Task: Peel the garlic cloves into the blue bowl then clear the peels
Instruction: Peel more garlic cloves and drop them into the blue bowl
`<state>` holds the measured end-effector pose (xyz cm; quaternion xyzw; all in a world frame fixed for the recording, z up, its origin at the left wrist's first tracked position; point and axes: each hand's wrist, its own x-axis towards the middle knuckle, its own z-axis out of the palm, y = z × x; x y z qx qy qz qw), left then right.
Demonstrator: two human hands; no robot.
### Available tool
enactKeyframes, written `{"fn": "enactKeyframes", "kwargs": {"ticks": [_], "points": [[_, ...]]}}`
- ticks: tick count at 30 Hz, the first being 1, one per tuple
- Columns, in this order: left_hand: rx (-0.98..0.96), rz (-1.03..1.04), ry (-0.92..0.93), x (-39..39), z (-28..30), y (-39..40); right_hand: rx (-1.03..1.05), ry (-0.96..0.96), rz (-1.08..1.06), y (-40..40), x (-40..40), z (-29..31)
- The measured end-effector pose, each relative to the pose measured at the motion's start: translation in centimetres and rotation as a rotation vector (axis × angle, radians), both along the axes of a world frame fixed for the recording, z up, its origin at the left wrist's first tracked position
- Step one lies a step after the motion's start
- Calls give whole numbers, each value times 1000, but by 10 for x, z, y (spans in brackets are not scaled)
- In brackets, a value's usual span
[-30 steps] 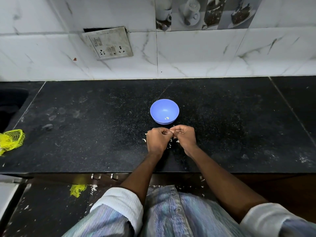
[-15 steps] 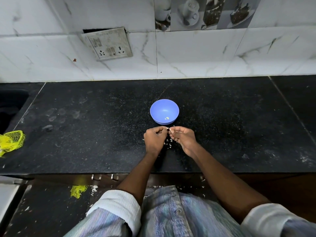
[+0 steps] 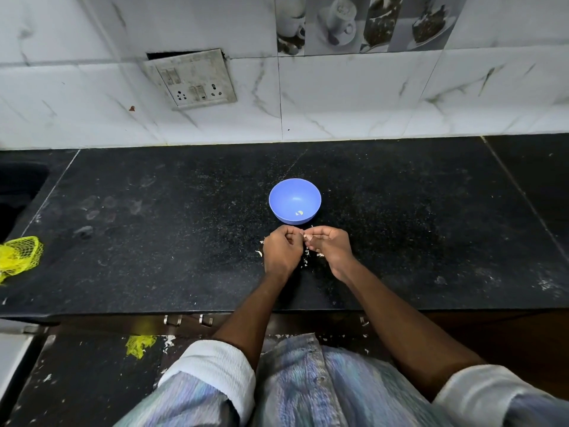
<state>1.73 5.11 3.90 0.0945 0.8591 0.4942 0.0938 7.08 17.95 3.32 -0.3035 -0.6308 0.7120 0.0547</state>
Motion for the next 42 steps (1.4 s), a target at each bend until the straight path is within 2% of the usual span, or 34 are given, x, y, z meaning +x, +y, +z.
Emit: {"fn": "enactKeyframes", "kwargs": {"ticks": [5,10,15,19,23,29,36,40,42], "points": [[-116,-45,-54,0,-5,-4,-42,-4,-16,0,-2,5],[-217,16,37,2,-5,-15,-65,-19,-20,1,-2,4],[-122,-44,121,0,-3,-11,12,-38,-22,-1,-3,2],[-153,-31,168,1,-1,-12,66,-34,-37,0,-5,2],[-142,-55,158,1,-5,-10,112,-21,-38,0,-6,2],[0,-41,83,-1,-6,-4,155,2,-15,0,-7,3],[9,1,155,-3,-6,-5,70,-51,83,1,-11,1],[-31,-32,245,-3,-5,-8,-93,-64,93,0,-14,4],[-16,-62,260,-3,-6,-10,-69,-77,86,0,-15,2]]}}
